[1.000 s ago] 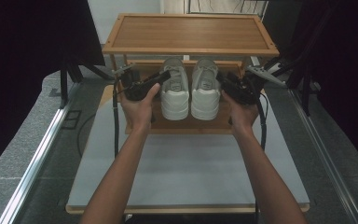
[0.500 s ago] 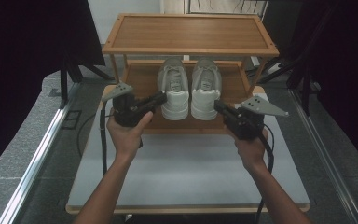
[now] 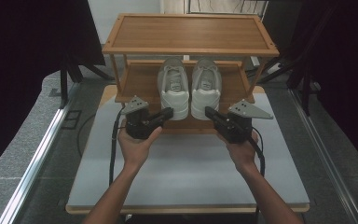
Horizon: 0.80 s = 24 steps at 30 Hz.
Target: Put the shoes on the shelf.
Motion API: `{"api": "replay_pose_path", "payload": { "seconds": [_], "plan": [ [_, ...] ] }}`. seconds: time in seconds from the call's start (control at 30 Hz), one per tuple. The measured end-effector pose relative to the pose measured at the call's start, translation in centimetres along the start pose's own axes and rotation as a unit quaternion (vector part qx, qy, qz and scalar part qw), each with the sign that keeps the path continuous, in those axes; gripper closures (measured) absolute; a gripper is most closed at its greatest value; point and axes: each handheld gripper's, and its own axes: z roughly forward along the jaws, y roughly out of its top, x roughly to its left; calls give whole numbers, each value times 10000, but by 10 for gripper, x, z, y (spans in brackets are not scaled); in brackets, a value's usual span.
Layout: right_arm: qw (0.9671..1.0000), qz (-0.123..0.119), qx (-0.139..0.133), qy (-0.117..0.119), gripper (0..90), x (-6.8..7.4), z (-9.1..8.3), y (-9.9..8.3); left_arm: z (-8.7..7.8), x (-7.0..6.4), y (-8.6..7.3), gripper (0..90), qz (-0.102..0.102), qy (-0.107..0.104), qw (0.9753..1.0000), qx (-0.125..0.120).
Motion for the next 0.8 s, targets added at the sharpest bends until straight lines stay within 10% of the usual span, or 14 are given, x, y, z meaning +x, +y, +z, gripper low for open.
{"api": "replay_pose_path", "payload": {
  "seconds": [0.8],
  "plan": [
    [9996, 155, 107, -219, 895, -19, 23, 7, -1, 4, -2, 843, -80, -43, 10000, -9]
  ]
}}
